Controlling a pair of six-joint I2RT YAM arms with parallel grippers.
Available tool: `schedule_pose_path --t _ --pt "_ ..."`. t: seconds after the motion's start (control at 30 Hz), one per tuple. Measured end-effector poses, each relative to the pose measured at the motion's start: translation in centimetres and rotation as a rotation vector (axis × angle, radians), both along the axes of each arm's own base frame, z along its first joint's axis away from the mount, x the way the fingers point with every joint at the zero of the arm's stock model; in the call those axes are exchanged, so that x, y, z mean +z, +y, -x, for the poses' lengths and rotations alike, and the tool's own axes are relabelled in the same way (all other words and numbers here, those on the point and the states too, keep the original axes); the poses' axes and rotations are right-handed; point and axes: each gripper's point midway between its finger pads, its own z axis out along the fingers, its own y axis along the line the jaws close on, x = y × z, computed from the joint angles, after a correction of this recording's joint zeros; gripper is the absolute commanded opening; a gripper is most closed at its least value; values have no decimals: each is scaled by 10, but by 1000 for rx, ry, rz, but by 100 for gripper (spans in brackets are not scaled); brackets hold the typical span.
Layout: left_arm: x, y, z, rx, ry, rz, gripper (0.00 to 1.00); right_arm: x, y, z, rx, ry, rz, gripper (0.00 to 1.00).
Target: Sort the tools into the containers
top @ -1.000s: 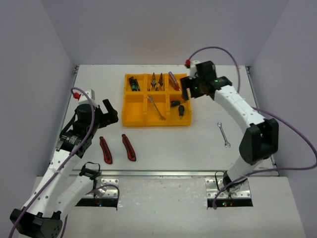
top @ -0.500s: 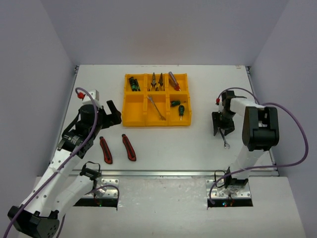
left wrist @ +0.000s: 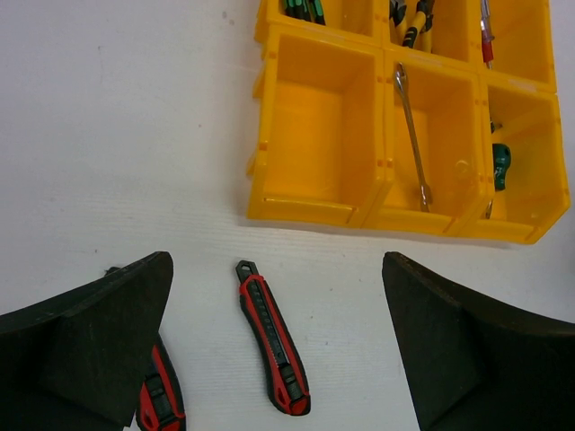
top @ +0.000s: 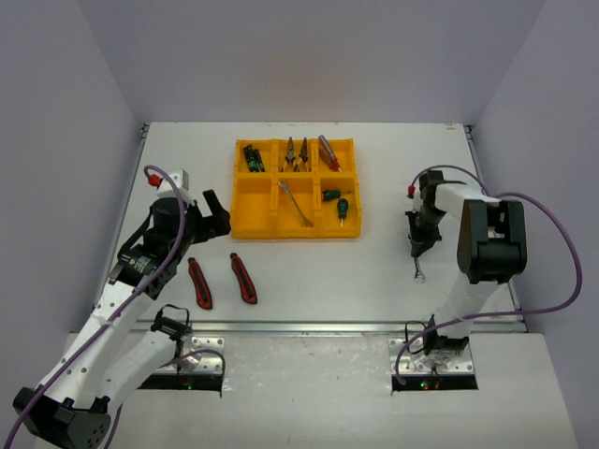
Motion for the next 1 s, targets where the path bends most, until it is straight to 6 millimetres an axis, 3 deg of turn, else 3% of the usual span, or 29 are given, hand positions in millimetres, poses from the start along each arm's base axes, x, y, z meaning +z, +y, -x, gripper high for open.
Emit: schedule_pose_path --t 0.13,0.33,0.67,0.77,1.0 --pt "0 0 0 1 0 0 100 2 12 0 54 -40 19 0" --pt "-1 2 0 8 2 -5 100 11 51 -3 153 -127 16 0" --pt "-2 3 -1 17 6 -11 100 98 113 -39 250 -439 -1 0" --pt "-3 4 -1 20 9 -14 100 123 149 -50 320 -520 -44 0" --pt "-4 7 -2 32 15 -18 100 168 259 -79 497 -711 -249 0"
